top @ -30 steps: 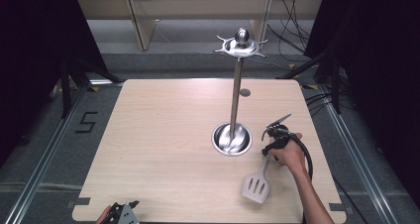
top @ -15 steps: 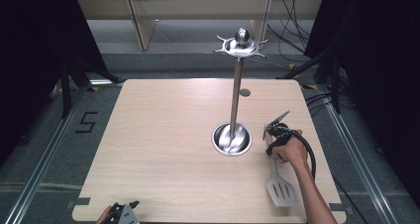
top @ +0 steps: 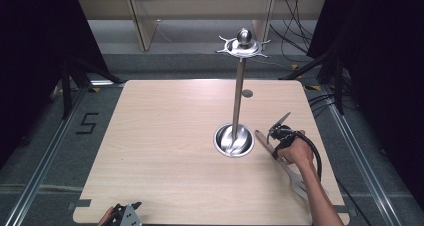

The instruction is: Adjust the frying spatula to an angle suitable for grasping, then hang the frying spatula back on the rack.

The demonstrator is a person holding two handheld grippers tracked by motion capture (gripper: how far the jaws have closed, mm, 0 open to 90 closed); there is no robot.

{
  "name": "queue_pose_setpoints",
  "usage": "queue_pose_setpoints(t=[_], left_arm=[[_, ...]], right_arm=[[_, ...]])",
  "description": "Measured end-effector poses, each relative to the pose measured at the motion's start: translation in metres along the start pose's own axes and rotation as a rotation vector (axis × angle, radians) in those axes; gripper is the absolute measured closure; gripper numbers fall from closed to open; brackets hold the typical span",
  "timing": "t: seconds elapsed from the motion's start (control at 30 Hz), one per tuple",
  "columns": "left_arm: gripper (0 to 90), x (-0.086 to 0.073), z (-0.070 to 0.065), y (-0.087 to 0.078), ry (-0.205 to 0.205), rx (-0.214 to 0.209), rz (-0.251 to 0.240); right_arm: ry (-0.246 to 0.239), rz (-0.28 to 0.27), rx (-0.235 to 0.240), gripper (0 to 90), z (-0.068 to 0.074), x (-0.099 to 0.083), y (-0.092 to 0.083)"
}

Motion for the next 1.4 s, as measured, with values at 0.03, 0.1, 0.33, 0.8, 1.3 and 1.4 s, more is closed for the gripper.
queue_pose_setpoints(t=[0.03, 0.1, 0.33, 0.8, 1.3, 1.4], left_arm=[[15.3, 0.000, 0.000, 0.000, 0.008, -0.003, 0.003], [15.3, 0.000, 0.000, -0.001, -0.014, -0.006, -0.012], [15.2, 0.000, 0.000, -0.001, -0.002, -0.002, -0.007], [15.2, -0.002, 0.001, 0.001, -0.020, 0.012, -0.017], [15.3, -0.003, 0.001, 0.000, -0.037, 0.007, -0.020], [15.3, -0.003, 0.001, 0.000, -0.034, -0.001, -0.018]], right_arm=[[0.001, -0.003, -0.004, 75.4, 0.000, 0.000, 0.000], [-0.016, 0.001, -0.006, 75.4, 0.000, 0.000, 0.000], [-0.034, -0.036, -0.014, 75.4, 0.002, -0.005, -0.006], [-0.094, -0.273, -0.058, 75.7, 0.003, -0.036, -0.052], [-0.094, -0.549, -0.046, 75.8, 0.001, -0.063, -0.093], [-0.107, -0.584, -0.055, 75.8, -0.002, -0.068, -0.100]])
Point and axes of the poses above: each handheld gripper's, and its own axes: y roughly forward along the jaws, x roughly out of its top, z roughly to its left, the point moved 2 cm from there along y, roughly forward along the jaws, and after that the axes turned 3 degrees about -y, right-handed, at the moved point
